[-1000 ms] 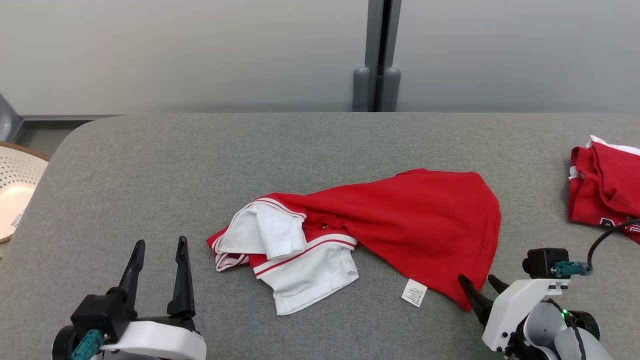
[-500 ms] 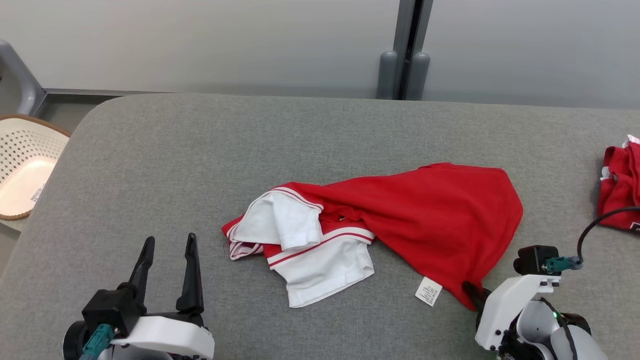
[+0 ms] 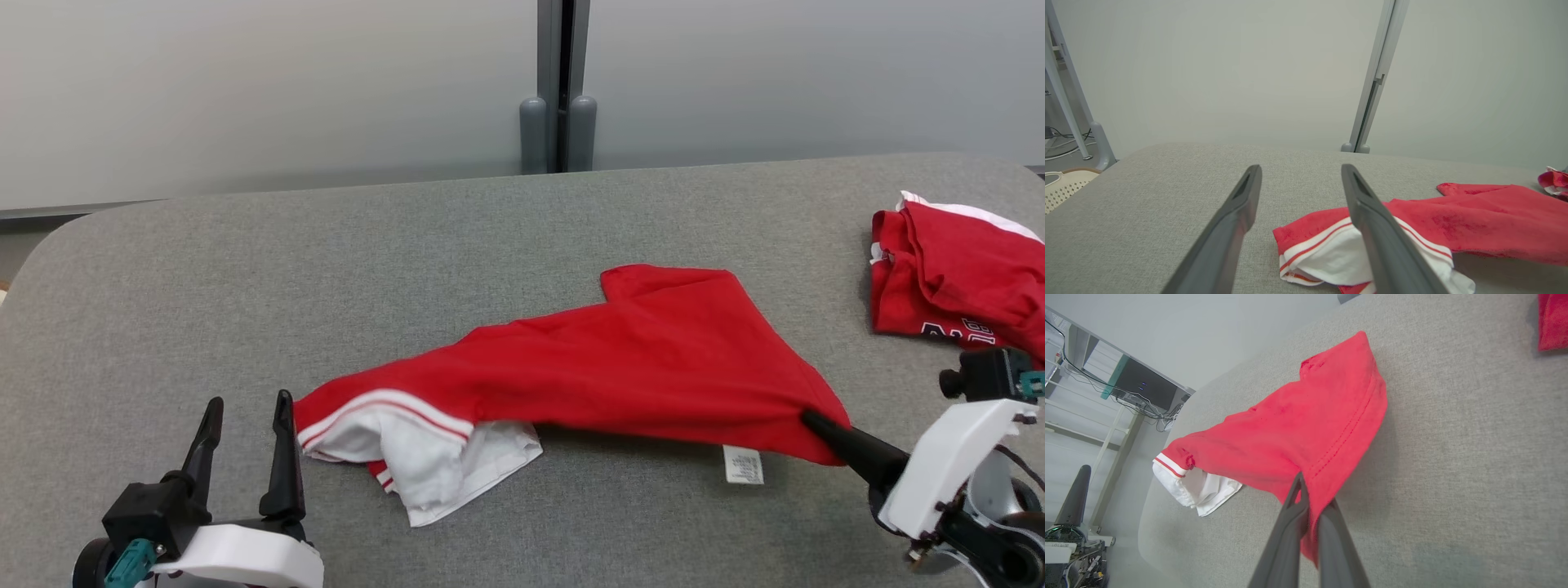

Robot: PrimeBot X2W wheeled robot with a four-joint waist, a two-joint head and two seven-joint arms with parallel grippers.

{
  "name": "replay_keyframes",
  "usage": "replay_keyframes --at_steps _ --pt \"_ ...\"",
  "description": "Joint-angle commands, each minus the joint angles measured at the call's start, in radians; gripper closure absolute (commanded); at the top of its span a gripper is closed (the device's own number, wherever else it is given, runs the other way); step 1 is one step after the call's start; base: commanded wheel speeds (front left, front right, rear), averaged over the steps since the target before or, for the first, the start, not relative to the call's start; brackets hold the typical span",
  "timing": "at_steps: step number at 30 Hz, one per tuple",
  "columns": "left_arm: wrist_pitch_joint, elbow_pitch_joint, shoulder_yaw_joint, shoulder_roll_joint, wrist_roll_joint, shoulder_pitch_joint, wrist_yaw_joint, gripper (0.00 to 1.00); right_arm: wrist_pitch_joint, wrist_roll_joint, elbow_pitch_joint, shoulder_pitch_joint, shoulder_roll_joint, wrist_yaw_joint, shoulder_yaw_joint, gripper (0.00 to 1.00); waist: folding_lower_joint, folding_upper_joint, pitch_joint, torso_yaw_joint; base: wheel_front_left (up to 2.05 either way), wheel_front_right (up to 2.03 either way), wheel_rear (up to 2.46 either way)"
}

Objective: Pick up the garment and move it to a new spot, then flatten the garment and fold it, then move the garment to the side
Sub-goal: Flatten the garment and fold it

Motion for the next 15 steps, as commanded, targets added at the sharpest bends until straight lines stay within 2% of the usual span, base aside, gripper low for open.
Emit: replay_keyframes --at_steps 1,4,9,10,11,12,15 --pt "0.001 -0.003 0.003 0.006 -0.001 0.006 0.004 0.00 0.016 0.013 -0.007 0.019 -0.011 0.000 -0.008 1.00 0.0000 0.0000 -0.001 -0.006 0.00 0.00 0.00" --pt "0.005 -0.006 0.000 0.010 -0.003 0.007 0.005 0.00 0.086 0.041 -0.015 0.055 -0.055 0.000 -0.049 1.00 0.0000 0.0000 -0.002 -0.009 0.00 0.00 0.00" --pt "0.017 -0.005 -0.008 0.016 -0.004 0.005 0.000 0.00 0.112 -0.020 0.038 0.085 -0.091 0.000 -0.085 1.00 0.0000 0.0000 -0.001 0.000 0.00 0.00 0.00" --pt "0.018 -0.005 -0.010 0.017 -0.004 0.004 -0.001 0.00 0.100 -0.038 0.053 0.084 -0.090 0.000 -0.087 0.86 0.0000 0.0000 -0.001 0.003 0.00 0.00 0.00" --pt "0.021 -0.004 -0.011 0.018 -0.005 0.004 -0.002 0.00 0.088 -0.061 0.071 0.082 -0.086 0.000 -0.087 0.62 0.0000 0.0000 -0.002 0.007 0.00 0.00 0.00" --pt "0.022 -0.003 -0.013 0.019 -0.005 0.003 -0.002 0.00 0.075 -0.086 0.088 0.081 -0.083 0.000 -0.082 0.00 0.0000 0.0000 -0.003 0.010 0.00 0.00 0.00" --pt "0.030 0.000 -0.019 0.022 -0.006 0.000 -0.006 0.00 0.012 -0.171 0.131 0.069 -0.080 0.000 -0.072 0.00 0.0000 0.0000 -0.010 0.021 0.00 0.00 0.00"
